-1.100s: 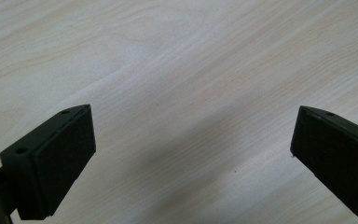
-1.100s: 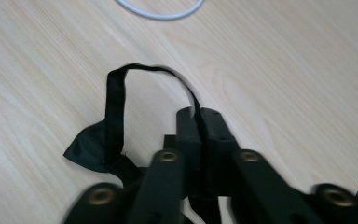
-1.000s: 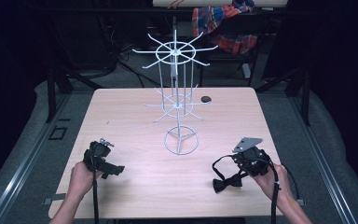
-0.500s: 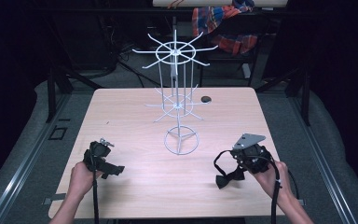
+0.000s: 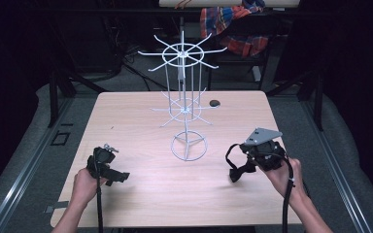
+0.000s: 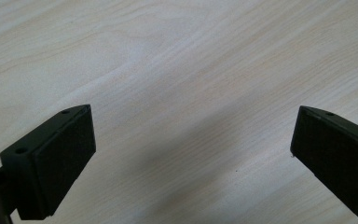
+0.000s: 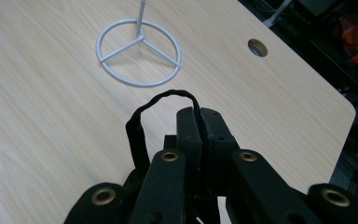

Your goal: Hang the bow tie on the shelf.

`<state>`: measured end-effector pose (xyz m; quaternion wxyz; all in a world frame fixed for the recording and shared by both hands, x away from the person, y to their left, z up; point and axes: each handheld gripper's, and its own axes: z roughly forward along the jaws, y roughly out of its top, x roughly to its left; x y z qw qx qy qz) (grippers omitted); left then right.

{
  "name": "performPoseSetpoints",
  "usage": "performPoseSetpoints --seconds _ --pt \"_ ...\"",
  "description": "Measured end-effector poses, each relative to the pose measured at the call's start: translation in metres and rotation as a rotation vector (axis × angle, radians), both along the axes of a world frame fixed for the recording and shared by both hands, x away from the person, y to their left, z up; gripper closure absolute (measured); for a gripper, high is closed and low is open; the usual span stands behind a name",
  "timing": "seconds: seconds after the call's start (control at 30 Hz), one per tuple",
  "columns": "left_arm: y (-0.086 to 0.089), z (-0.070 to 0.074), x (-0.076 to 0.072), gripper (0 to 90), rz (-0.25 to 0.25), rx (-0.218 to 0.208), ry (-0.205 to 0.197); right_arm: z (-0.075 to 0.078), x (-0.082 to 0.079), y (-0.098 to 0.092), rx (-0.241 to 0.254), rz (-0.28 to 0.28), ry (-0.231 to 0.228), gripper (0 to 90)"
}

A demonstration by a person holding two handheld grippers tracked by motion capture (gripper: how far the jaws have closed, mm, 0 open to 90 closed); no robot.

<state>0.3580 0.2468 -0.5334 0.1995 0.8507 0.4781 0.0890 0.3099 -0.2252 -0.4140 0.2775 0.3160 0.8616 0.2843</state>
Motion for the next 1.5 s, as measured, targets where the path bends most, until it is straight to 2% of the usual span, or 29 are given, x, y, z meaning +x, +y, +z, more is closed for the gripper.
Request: performPoseSetpoints --seconds 0.4,0.87,1.5 --pt "0.001 0.000 0.000 0.0 0.000 -0.002 -0.002 0.012 0.016 0.013 0.027 0.018 -0.036 87.5" --pt "0.000 -0.001 0.000 0.0 0.000 -0.003 0.002 0.018 0.029 0.023 0.049 0.033 -0.024 87.5" --pt "-0.001 0.000 0.000 0.0 -0.010 -0.004 -0.004 0.033 0.032 0.034 0.075 0.060 -0.037 87.5"
